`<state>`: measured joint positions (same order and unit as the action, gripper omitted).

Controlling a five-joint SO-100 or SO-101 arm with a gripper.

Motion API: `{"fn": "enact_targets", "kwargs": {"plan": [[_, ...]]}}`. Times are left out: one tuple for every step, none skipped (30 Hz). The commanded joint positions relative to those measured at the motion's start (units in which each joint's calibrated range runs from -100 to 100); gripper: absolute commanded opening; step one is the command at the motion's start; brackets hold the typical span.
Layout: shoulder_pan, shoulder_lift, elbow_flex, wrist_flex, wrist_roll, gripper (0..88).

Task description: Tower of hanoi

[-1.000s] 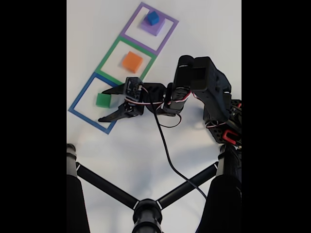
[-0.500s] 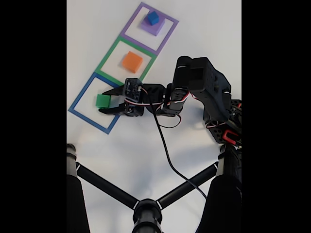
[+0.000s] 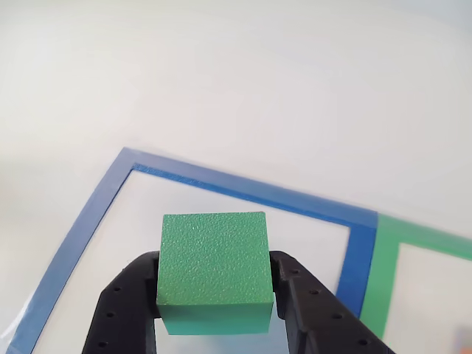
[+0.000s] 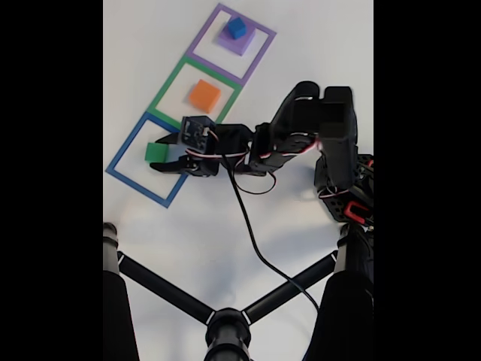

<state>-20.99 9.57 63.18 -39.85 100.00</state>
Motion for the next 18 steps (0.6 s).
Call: {"fn": "enact_targets", "kwargs": {"plan": [[2.7,-17.7,-2.8,20.3,0.0,6.7],[3.2,-21.4,-3.5,25.8,0.0,6.6],[3.6,-25.6,-4.3,32.1,0.0,6.5],[4.1,-29.0,-5.6,37.9,0.0,6.4],[4.4,-32.6,-7.9,45.2,0.0,6.4],[4.7,-35.5,-10.4,52.4,0.0,6.3],[5.0,-38.4,-13.4,59.9,0.0,6.3],[5.2,-40.6,-16.2,66.4,0.0,6.2],[5.6,-42.4,-19.8,73.2,0.0,6.2],[5.8,-43.5,-23.5,78.8,0.0,6.1],[6.2,-44.0,-27.9,85.0,0.0,6.0],[6.5,-44.2,-31.9,89.9,0.0,5.9],[7.0,-44.2,-36.1,94.8,0.0,5.8],[7.6,-44.0,-40.6,100.0,0.0,5.8],[8.1,-43.9,-44.1,103.8,0.0,5.8],[8.8,-43.7,-47.8,107.8,-0.2,5.9],[9.5,-43.5,-51.0,110.9,-1.1,5.9],[10.4,-43.4,-54.2,114.3,-1.7,5.9]]}}
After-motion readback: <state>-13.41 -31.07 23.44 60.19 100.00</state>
